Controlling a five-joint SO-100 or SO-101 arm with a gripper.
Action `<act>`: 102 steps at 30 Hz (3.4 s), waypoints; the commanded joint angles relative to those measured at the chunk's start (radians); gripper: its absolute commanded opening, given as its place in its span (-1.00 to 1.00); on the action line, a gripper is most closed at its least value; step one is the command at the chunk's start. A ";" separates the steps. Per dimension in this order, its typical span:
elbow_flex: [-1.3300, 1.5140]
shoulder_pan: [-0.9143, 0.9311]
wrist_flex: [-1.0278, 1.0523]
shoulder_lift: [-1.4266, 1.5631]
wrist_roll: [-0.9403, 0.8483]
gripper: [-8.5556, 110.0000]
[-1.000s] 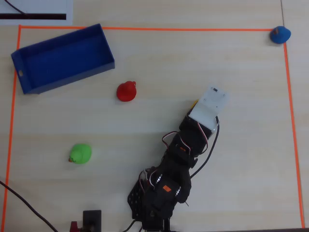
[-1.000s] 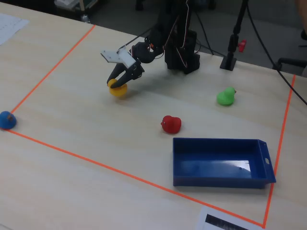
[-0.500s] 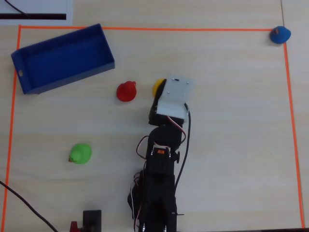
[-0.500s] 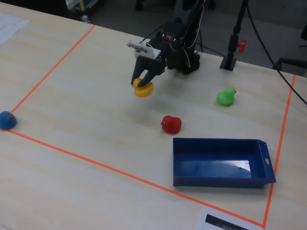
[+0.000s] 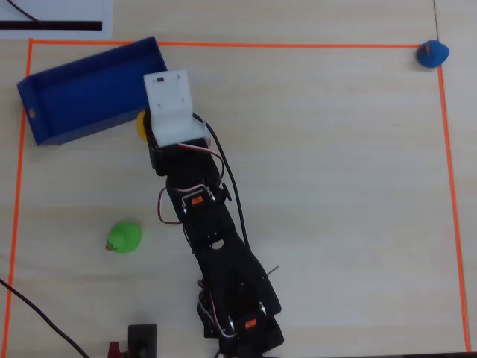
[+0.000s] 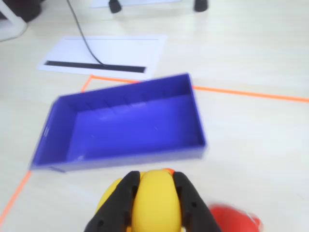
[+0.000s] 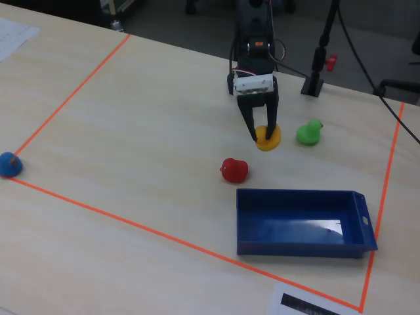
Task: Grasp yellow duck and put it into box.
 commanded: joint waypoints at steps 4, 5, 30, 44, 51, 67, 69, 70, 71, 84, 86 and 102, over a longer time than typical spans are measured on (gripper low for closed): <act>-0.643 -0.032 0.048 -0.480 0.018 -0.86; -0.701 -0.034 0.049 -0.538 0.018 -0.86; -1.012 0.015 0.155 -0.908 0.074 -0.45; -0.568 0.385 0.250 -0.278 0.144 -0.85; 0.207 0.508 0.471 0.293 0.029 -0.85; 0.686 0.393 0.931 0.796 -0.087 -0.85; 0.689 0.387 0.950 0.805 -0.086 -0.85; 0.690 0.383 0.963 0.811 -0.086 -0.85; 0.698 0.376 0.976 0.822 -0.089 -0.85; 0.716 0.373 1.172 0.992 -0.172 -0.85; 0.721 0.373 1.186 1.020 -0.189 -0.85; 0.752 0.334 1.244 1.169 -0.236 -0.85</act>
